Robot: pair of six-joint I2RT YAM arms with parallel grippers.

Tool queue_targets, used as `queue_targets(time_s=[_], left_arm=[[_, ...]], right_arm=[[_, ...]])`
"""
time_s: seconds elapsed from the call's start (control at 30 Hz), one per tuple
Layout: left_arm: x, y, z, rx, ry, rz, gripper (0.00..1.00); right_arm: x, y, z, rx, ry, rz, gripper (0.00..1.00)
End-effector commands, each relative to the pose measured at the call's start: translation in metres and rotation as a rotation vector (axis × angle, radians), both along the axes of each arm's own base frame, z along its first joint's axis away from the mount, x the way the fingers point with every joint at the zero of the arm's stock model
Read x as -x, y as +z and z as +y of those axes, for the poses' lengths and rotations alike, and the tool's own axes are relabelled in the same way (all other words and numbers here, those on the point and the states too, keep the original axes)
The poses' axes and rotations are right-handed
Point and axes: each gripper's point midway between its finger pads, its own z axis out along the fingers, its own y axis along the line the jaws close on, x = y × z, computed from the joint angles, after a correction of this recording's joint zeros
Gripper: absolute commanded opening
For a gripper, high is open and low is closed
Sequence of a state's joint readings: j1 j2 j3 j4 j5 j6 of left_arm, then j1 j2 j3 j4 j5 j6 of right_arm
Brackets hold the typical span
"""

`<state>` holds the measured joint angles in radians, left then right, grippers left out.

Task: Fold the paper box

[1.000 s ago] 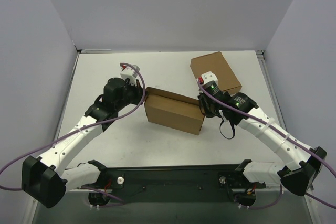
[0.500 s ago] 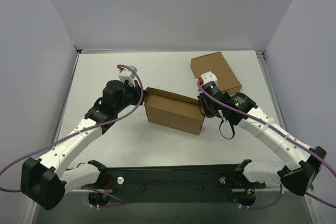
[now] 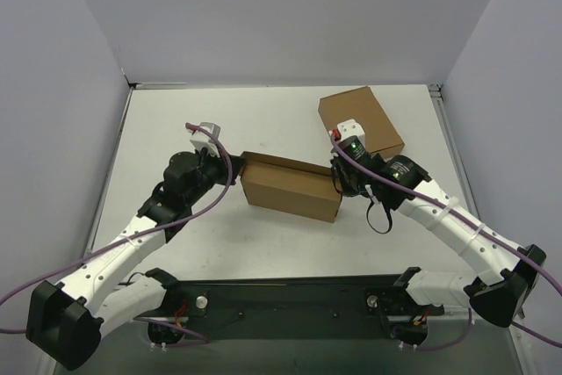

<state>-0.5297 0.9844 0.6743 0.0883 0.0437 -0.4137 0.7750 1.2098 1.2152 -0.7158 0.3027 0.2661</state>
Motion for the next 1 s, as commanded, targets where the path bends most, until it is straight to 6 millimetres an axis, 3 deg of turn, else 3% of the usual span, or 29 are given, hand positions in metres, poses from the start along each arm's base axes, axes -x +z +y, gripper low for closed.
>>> queue_targets(time_s=[0.0,0.23,0.7,0.97], left_arm=[[0.033,-0.069,-0.001,-0.087,-0.054,0.221,0.00],[0.036,-0.072,-0.003,-0.103,-0.055,0.218,0.00],[0.039,-0.080,-0.012,-0.179,-0.089,0.218,0.00],[0.039,-0.084,-0.012,-0.205,-0.098,0.228,0.00]], right_arm=[[0.000,0.009,0.020,-0.109,-0.036,0.001,0.00],[-0.007,0.024,0.034,-0.223,-0.094,-0.002,0.00],[-0.034,0.017,0.047,-0.361,-0.166,0.114,0.00],[-0.048,0.019,0.044,-0.417,-0.200,0.151,0.00]])
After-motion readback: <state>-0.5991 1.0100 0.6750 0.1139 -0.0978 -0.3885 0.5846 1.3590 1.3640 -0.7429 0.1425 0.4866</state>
